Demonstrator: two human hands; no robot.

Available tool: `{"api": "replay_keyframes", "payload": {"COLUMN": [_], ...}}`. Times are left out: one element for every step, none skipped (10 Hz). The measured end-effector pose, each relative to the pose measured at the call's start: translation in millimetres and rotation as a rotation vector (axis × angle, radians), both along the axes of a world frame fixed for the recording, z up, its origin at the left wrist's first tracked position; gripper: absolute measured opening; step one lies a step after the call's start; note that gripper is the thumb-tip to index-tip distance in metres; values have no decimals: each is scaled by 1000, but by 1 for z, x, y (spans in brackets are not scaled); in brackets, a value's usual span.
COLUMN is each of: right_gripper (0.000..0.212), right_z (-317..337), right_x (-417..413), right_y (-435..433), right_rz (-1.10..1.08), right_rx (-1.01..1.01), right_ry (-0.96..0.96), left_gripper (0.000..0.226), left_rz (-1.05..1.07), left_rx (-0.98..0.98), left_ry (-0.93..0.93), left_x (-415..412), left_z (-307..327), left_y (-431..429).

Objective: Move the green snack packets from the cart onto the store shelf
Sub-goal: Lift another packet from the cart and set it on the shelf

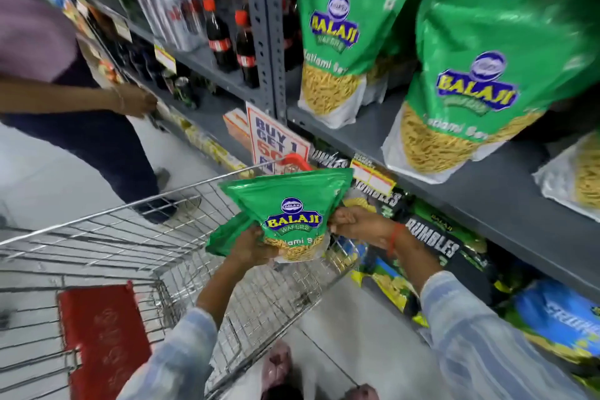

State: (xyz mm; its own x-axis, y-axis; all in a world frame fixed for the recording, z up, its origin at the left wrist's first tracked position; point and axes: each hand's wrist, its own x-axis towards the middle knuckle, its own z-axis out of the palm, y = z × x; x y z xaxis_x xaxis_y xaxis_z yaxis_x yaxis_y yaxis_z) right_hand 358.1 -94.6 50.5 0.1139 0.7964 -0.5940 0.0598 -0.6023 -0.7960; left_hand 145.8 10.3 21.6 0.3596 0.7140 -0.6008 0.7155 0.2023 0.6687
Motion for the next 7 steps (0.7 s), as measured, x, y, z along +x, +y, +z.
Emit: {"api": "replay_keyframes", "payload": {"right_gripper": [46, 45, 60, 63, 60, 54, 52], "right_z": [44, 72, 104, 118, 125, 125, 125], "right_x": [0, 9, 23, 47, 76, 105, 126], "right_y": [-18, -55, -94, -129, -170, -207, -234], "right_rz": [0, -72, -176, -294, -459, -597, -697], "right_rx": [195, 370, 514, 604, 642, 634, 621], "right_ry": [9, -32, -98, -177, -251, -307, -344], "left_gripper": [55, 53, 44, 38, 35, 36, 49], "left_rz": [-5, -74, -120, -195, -318, -380, -502], "left_rx": [138, 300, 325, 340, 269, 236, 235], "left_ry": [-12, -66, -172, -254, -393, -463, -479], "left_x": [1, 15, 46, 88, 134, 181, 222], "left_z": [51, 86, 120, 145, 159, 157, 158], "left_y": [-10, -31, -57, -93, -131, -159, -182]}}
